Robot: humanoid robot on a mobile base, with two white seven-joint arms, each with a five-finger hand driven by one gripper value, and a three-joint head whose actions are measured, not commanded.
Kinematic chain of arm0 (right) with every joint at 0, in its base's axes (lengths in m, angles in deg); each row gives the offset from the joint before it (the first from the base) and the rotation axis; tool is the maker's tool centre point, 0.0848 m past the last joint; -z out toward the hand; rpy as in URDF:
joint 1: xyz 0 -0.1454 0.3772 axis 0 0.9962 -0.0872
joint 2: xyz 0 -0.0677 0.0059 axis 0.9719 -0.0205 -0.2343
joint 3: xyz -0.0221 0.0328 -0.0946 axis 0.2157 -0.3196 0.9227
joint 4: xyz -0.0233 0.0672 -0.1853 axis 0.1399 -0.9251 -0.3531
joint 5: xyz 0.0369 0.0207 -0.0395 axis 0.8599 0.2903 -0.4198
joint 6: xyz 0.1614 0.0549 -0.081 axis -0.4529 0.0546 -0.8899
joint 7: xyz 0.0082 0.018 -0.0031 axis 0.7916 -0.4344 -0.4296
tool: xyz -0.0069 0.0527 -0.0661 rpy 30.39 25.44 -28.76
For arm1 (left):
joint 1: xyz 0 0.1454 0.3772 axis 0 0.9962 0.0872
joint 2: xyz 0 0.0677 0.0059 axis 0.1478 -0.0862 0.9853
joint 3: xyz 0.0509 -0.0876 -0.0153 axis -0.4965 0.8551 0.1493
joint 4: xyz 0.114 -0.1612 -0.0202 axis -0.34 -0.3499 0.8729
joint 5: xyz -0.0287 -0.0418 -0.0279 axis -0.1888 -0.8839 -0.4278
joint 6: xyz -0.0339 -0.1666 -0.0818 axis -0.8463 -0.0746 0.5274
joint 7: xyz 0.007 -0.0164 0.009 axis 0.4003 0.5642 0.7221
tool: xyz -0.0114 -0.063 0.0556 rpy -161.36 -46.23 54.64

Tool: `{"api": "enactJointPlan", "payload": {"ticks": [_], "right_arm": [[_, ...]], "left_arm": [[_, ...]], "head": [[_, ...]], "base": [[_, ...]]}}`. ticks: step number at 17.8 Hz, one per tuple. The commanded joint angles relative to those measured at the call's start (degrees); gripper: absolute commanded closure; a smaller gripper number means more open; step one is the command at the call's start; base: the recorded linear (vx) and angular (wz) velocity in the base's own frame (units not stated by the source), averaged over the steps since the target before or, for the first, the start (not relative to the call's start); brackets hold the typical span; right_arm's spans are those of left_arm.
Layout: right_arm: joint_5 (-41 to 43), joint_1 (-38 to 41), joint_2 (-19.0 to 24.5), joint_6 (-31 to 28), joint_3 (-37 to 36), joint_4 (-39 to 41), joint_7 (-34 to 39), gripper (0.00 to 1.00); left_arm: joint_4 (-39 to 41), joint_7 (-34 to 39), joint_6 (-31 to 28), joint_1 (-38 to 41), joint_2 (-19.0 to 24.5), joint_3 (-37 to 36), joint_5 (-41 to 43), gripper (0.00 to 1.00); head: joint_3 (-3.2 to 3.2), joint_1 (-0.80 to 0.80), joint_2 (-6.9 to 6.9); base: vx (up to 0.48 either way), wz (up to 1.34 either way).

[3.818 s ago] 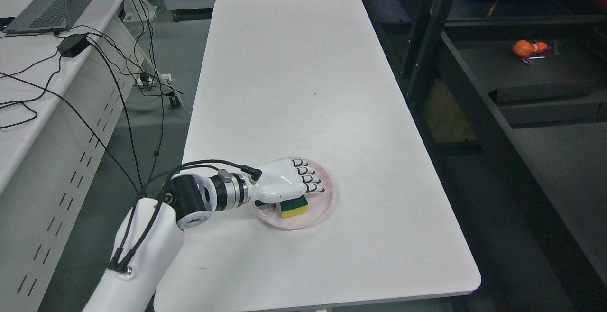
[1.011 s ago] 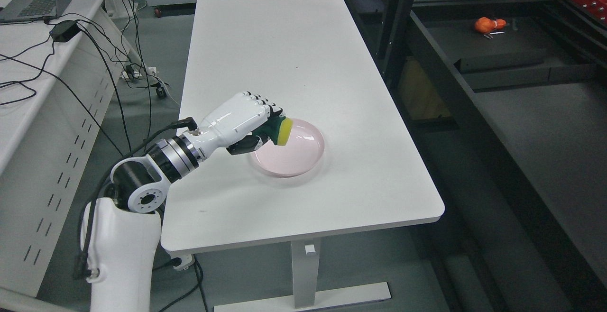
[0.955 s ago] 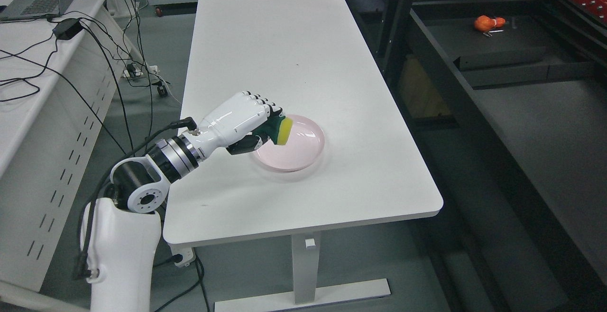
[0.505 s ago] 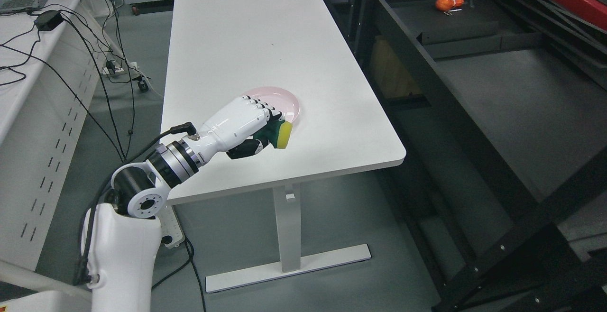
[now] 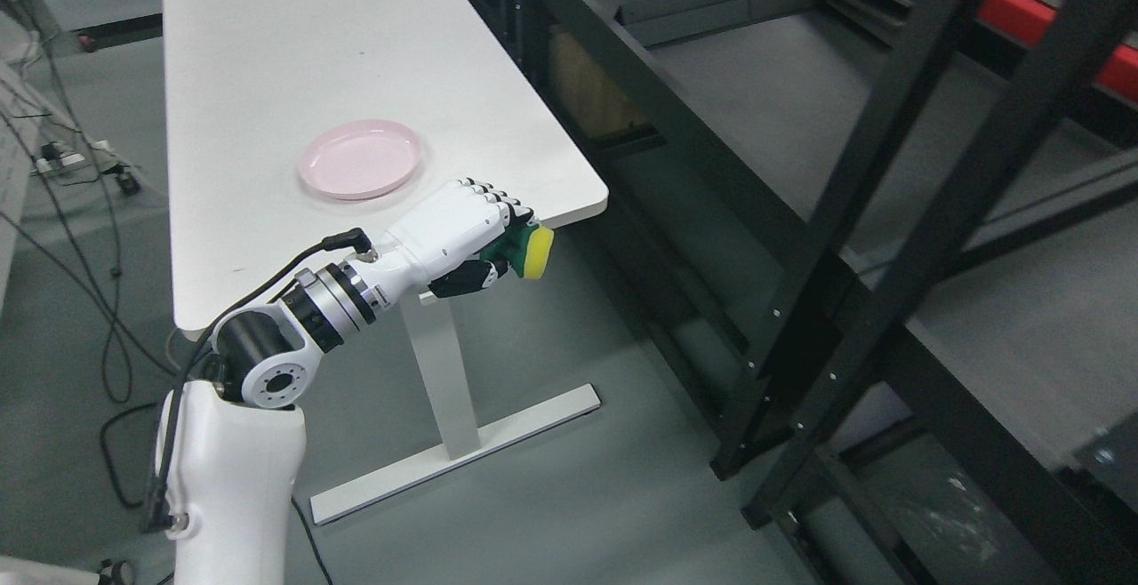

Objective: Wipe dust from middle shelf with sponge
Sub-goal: 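Carry the sponge in the left hand toward the grey shelving unit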

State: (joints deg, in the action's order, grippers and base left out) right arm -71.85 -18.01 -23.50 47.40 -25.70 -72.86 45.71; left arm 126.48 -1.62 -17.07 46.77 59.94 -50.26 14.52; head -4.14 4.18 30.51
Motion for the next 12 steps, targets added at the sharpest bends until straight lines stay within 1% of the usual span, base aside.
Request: {"api": "enactJointPlan", "payload": {"ticks": [1,3,6,7,10,12], "right_arm": [[0.0,0.0,-1.0,-4.1,0.0,1.0,0.0,0.0],[0.0,0.0,-1.0,-4.1,0.0,1.0,0.0,0.0],[0.0,0.0,-1.0,-4.1,0.0,1.0,0.0,0.0],[0.0,0.0,-1.0,-4.1,0.0,1.0,-0.1,0.0],[0.0,0.0,-1.0,-4.1,0.0,1.0,0.0,0.0],[0.0,0.0,-1.0,-4.1,0.0,1.0,-0.1,0.0]], "left_arm": [[0.0,-0.4,0.0,-0.7,0.9,-5.5,-3.9,0.99],[0.0,-0.4,0.0,-1.2,0.9,-10.4,-4.8,0.99],[0.0,-0.4,0.0,-2.6,0.9,-21.3,-8.2,0.99],[0.0,-0.4,0.0,-3.8,0.9,-25.6,-9.5,0.99],[0.0,-0.4,0.0,-7.5,0.9,-34.8,-13.9,0.99],[-0.4,-0.4,0.0,-12.2,0.9,-40.2,-19.6,0.99]], "head": [[0.0,0.0,0.0],[0.0,0.0,0.0],[0.0,0.0,0.0],[0.0,0.0,0.0],[0.0,0.0,0.0],[0.0,0.0,0.0]], "base": [[-0.303,-0.65],[-0.256,-0.74],[-0.243,-0.87],[-0.191,-0.94],[-0.148,-0.93],[-0.1,-0.75]]}}
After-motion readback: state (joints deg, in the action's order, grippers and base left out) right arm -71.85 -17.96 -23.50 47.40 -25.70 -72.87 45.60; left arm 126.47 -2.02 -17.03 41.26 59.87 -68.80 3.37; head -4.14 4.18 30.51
